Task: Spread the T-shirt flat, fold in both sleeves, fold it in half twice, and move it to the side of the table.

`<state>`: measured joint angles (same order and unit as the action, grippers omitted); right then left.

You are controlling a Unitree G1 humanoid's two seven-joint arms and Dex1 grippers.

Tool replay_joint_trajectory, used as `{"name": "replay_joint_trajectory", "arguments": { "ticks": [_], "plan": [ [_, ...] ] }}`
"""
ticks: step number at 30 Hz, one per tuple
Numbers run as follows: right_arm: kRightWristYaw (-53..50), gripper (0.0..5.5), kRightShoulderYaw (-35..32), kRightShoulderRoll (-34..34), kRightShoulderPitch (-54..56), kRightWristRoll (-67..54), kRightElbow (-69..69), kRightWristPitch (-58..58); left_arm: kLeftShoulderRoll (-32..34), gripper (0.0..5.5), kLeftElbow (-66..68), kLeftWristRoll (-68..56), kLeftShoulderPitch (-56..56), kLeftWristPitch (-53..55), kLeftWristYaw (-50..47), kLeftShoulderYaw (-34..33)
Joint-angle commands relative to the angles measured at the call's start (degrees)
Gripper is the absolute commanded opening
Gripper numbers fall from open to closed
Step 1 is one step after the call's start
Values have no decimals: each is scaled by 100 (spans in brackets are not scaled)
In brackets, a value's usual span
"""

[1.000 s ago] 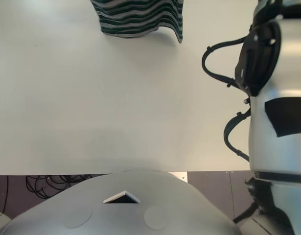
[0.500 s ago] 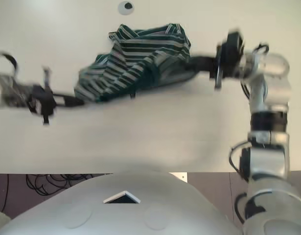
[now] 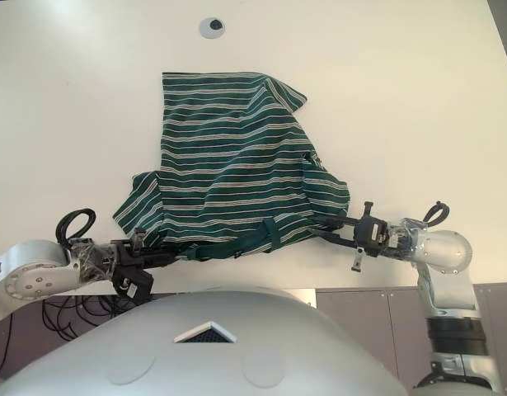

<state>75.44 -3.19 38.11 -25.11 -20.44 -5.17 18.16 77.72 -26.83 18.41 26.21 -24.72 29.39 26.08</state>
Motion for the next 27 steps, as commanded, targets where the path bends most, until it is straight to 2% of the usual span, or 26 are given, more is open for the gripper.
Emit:
{"name": "replay_joint_trajectory", "arguments": {
  "ticks": [1, 7, 10, 14, 16, 20, 25, 27],
  "plan": [
    [577, 163, -83, 670, -427, -373, 154, -635, 100, 22, 18, 381, 793, 344, 381, 119],
    [796, 277, -143, 1028, -402, -189, 403, -762, 203, 92, -321, 171, 1429, 948, 525, -292],
    [537, 318, -293, 820, -13, -659, 76, -1037, 227, 118, -537, -234, 1630, 1137, 509, -715],
    [79, 318, -204, 418, 528, -1087, -490, -1275, 187, 118, -834, -1612, 1496, 1229, 908, -1730],
    [-104, 318, -87, 215, 749, -1010, -507, -1210, 56, 118, -837, -1917, 1545, 1209, 1137, -1870],
    [-314, 323, 18, -12, 987, -857, -412, -1053, -189, 183, -568, -1848, 1597, 1161, 1440, -1917],
    [-1058, 323, 400, -153, 1440, 644, 289, -163, -333, 258, -721, -1897, 1878, 1155, 1792, -2168],
    [-1345, 323, 515, -91, 1580, 1252, 528, 220, -337, 280, -832, -1955, 2131, 1074, 1986, -2473]
  ]
}}
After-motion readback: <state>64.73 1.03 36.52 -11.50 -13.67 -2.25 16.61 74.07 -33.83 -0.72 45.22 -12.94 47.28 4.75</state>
